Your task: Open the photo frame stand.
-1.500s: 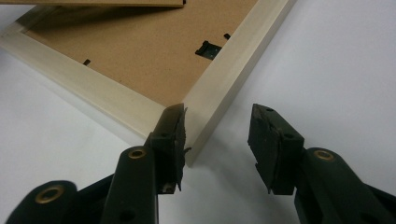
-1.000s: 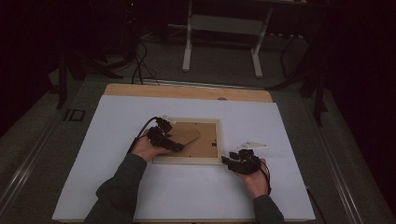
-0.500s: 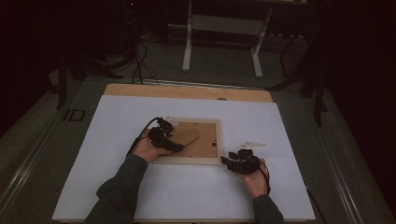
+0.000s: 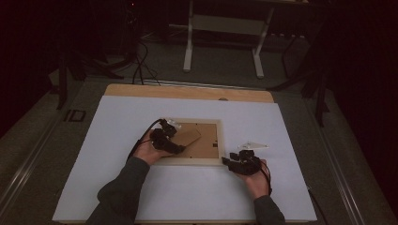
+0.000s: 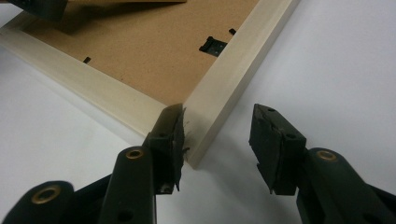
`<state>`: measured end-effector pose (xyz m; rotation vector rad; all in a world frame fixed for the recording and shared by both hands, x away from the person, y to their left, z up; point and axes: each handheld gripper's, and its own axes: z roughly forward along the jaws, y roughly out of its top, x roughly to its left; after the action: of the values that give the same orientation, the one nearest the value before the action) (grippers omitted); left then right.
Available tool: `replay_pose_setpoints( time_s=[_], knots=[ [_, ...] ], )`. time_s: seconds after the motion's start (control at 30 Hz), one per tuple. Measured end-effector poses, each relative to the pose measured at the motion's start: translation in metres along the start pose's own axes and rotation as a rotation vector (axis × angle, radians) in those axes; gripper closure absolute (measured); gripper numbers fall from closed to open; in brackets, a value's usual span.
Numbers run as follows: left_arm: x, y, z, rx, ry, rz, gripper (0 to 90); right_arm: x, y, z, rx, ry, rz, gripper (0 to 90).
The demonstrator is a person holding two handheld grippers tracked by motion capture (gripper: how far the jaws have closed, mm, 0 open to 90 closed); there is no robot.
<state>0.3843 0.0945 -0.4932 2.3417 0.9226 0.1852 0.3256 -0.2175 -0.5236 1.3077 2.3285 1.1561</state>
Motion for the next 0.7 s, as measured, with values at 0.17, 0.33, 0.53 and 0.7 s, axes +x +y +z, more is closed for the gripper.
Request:
replay_pose_setpoints(
  time_s=[0.17,0.33,0.53,0.7],
  knots=[
    [-0.007,0.0,-0.004,-0.018,0.037,0.037,37.0,-0.001,0.0,-0.001,-0.002,0.0,0.004,54.2],
    [-0.013,0.0,-0.008,-0.036,0.066,0.063,37.0,-0.002,0.0,-0.002,-0.005,-0.001,-0.001,54.1],
    [-0.023,-0.005,-0.012,-0.076,0.113,0.096,37.0,0.0,0.002,-0.004,-0.006,0.006,0.003,53.6],
    [-0.029,-0.011,-0.015,-0.11,0.141,0.107,37.0,0.002,0.004,-0.006,-0.012,0.011,-0.007,53.2]
  ],
)
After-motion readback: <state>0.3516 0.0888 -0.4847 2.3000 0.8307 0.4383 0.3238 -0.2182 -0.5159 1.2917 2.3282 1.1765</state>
